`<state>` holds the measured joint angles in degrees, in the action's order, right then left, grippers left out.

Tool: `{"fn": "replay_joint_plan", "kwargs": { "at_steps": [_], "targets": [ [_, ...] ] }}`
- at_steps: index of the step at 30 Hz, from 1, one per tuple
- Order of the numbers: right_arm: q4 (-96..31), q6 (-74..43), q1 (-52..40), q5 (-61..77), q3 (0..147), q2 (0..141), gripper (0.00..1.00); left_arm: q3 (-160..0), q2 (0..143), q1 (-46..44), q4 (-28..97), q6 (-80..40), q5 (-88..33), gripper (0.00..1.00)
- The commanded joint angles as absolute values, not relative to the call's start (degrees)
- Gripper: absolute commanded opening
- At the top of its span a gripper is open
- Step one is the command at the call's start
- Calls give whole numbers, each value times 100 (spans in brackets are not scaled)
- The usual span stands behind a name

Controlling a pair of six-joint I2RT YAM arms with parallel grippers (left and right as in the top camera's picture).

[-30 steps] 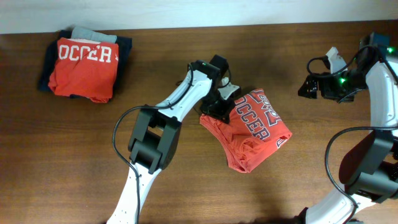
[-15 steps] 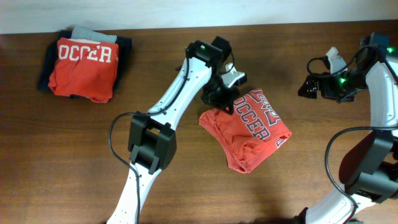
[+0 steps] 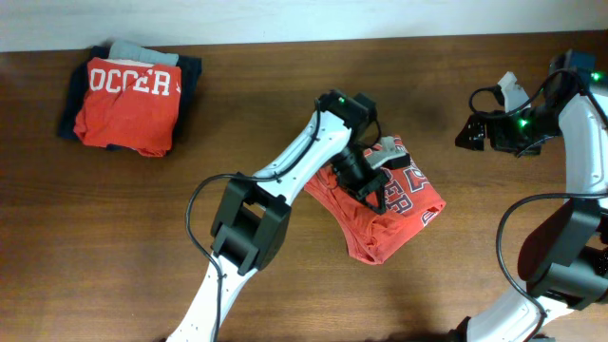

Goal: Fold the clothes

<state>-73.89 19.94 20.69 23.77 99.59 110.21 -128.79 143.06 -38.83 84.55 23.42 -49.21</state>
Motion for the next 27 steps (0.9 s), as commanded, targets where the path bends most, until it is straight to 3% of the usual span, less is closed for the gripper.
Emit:
{"fn": "replay_joint_plan", "kwargs": {
  "at_steps": [1,19,27],
  "targets": [
    [-7391,2034,2071,2327,10029,11000,99,-12586,14368,-3852,8180,2399,-5142,0],
    [-7391,2036,2071,2327,10029,11000,99,-10973,14370,-4198,6770,1033,-4366,0],
    [-7391,2034,2071,2327,10029,11000,99,-11559,14239,-4187,7279,1031,-4407,0]
  ]
}}
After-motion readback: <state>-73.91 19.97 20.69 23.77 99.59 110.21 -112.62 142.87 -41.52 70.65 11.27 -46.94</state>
